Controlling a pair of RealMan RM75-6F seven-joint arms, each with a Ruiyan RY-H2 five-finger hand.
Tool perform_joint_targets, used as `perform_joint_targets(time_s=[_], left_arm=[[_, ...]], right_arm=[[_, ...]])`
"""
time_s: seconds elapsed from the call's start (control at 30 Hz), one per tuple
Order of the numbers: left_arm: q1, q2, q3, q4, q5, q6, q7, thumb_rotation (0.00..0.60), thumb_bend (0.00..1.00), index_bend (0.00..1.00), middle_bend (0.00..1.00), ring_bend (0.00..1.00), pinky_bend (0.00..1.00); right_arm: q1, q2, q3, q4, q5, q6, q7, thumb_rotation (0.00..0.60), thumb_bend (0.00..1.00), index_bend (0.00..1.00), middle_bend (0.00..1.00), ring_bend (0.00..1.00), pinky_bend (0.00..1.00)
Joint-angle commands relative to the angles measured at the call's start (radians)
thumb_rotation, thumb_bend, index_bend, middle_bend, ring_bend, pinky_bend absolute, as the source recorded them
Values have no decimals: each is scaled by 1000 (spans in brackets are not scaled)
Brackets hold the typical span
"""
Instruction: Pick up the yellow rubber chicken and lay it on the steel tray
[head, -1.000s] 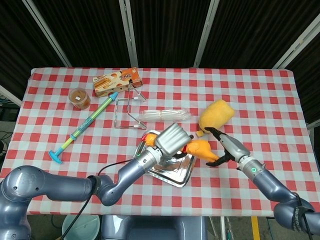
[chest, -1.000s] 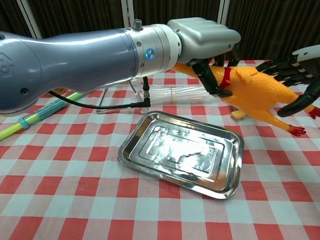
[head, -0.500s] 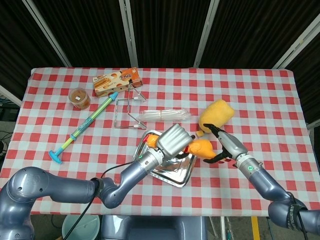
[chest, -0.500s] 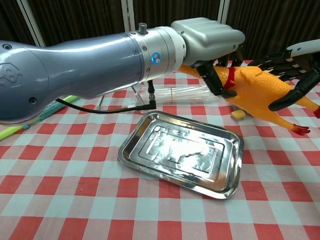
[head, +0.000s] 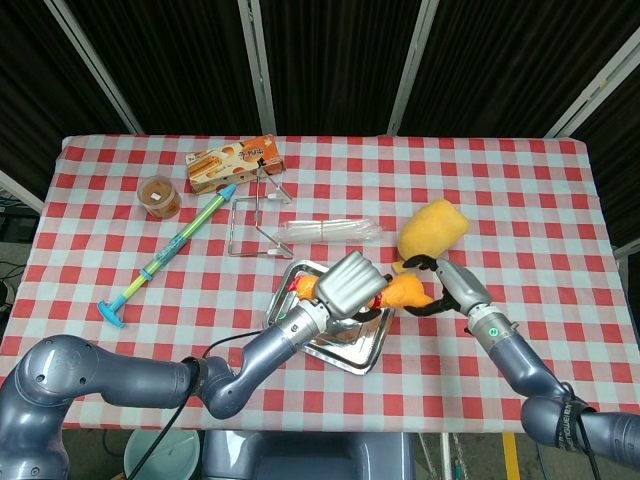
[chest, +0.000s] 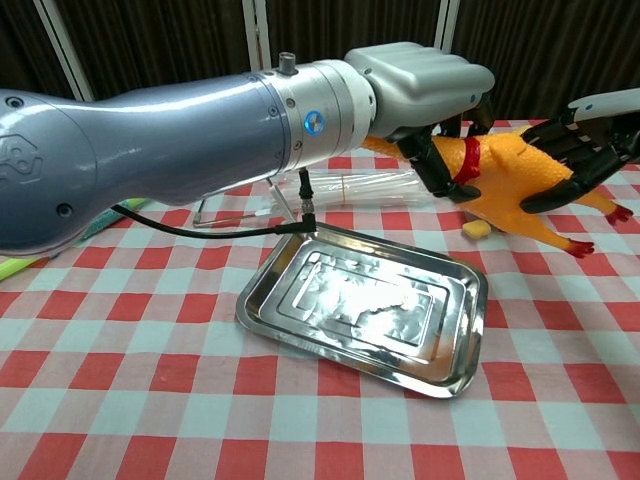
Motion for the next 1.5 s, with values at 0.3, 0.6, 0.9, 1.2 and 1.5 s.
perform_joint_targets(time_s=[0.3,0.6,0.9,1.2,1.5], left_arm=[[2,-19,0,37,-2,-31,-23,600,627,631,706,638,655],[7,-13,-6,38,0,-45,-44,600,627,631,705,638,655],[22,3,5,15,13,-37,-47,600,622,628,701,638,655],[54,22,20,-3,81,-16,-92,600,609,621,696,636,655],[124,58,68,-21,178,10,-187,600,587,611,684,628,648]], right_arm=[[-8,-20,3,13,8,38,-33,600,751,796,646,643,611],[-23,-34,7,17,-10,67,-47,600,955,996,808,812,805],[-43,15,-3,-13,-77,1,-15,600,742,601,627,555,602],[-63,120,13,6,-245,-193,140,600,132,0,15,0,67],[-121,172,12,74,-392,-171,216,600,105,0,0,0,36]])
